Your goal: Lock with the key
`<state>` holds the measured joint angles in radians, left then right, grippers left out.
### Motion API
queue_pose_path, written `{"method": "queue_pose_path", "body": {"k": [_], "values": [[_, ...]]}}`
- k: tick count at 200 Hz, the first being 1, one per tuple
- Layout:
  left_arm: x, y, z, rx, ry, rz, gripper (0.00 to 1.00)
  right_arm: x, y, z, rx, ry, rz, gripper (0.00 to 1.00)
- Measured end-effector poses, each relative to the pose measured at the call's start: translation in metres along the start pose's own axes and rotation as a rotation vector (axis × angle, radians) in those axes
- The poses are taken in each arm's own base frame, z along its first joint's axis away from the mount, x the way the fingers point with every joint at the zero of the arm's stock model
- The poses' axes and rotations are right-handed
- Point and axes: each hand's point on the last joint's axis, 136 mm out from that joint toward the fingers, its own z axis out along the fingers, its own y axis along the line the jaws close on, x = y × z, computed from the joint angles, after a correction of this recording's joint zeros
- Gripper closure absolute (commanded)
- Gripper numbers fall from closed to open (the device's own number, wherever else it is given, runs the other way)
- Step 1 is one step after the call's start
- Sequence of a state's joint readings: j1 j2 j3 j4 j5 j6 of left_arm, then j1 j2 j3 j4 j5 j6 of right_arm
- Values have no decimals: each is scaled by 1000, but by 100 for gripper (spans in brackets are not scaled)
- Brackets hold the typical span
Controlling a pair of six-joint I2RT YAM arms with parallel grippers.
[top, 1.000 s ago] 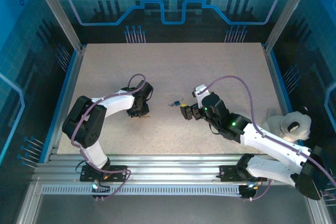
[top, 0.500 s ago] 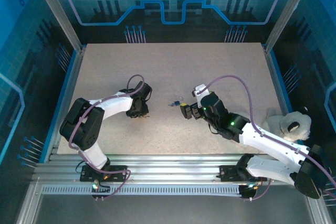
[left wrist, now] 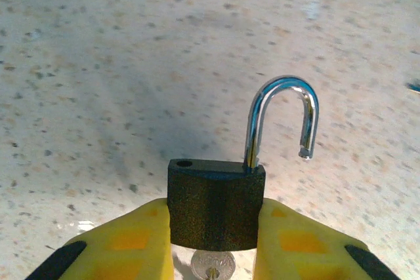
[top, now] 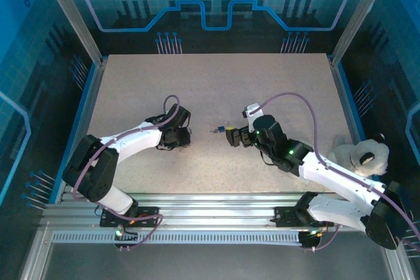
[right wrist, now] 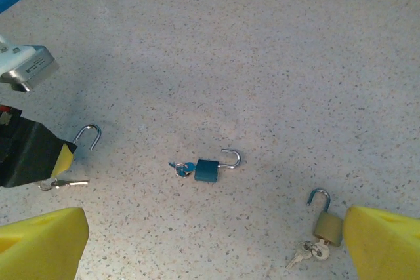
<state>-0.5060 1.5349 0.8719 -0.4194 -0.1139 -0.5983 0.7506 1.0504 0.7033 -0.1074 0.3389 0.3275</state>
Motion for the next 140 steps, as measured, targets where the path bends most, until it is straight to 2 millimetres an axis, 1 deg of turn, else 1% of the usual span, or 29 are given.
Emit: {"method": "queue_pose_path", "body": {"k": [39,62,78,102,122,140], "values": [[8,-29,-18,79,-36,123,100,3,-5,3,-35,31,94,0],[12,-43,-24,120,-61,184,100,4,-10,6,-64,52,166,0],[15,-47,-27,139,-75,207,100,8,-10,10,-86,77,196,0],[16,-50,-32,163,-98,231,100,13,-4,13,-124,111,215,0],[16,-55,-39,195,-131,251,100,15,1,16,-146,133,228,0],[16,-63,-47,224,-155,273,100,16,6,19,-169,154,238,4]]}}
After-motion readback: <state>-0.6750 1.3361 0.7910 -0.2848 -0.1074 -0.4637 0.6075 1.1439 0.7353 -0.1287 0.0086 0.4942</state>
